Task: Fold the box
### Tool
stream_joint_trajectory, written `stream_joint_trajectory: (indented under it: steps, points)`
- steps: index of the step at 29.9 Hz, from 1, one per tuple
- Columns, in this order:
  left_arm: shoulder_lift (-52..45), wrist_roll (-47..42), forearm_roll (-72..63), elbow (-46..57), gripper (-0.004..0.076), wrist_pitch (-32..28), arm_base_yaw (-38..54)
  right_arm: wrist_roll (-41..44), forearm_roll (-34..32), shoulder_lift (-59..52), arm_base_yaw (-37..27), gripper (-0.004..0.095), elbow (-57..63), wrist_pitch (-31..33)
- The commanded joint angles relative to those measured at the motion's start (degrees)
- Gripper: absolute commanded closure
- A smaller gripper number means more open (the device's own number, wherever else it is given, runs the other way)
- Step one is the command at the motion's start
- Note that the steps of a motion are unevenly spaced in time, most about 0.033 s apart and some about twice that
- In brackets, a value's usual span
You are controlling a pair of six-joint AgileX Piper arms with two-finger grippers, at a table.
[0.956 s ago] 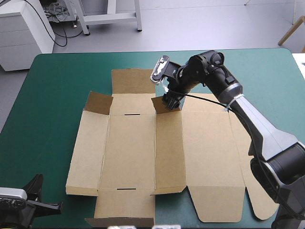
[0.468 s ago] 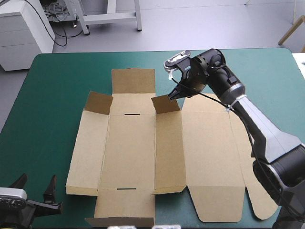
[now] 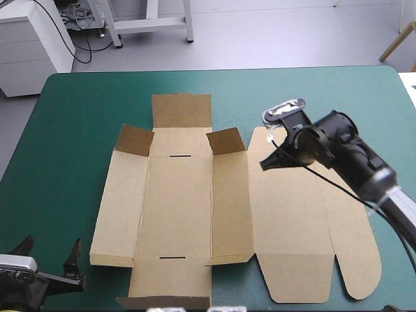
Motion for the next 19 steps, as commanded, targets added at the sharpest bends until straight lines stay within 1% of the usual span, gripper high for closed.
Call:
stream_joint_trajectory:
  steps: [1,4,8,14,17,19]
  points:
    - [6.18,-0.01,0.14,-4.52,0.0084,-4.29,-0.11,2.04,-1.07,-9.22,-0.02,0.0908,5.22,-3.30]
    - [13.59,-0.01,0.72,-9.22,0.0084,-3.30,-0.11,3.06,-0.96,-14.76,-0.02,0.0908,10.25,-3.49]
    - [25.69,-0.13,3.46,-17.27,0.0084,0.94,-0.11,3.61,-0.96,-21.95,-0.02,0.0908,16.04,-3.80]
    - [42.32,-0.23,4.48,-27.24,0.0092,6.49,-0.11,3.98,1.17,-32.57,-0.02,0.0908,26.01,-8.33]
    - [48.81,-0.23,3.60,-29.78,0.0094,8.64,-0.11,3.98,2.44,-37.14,-0.02,0.0908,30.19,-11.41]
    - [51.32,-0.01,2.77,-30.15,0.0094,9.41,-0.01,3.98,2.83,-39.49,-0.02,0.0908,32.10,-12.17]
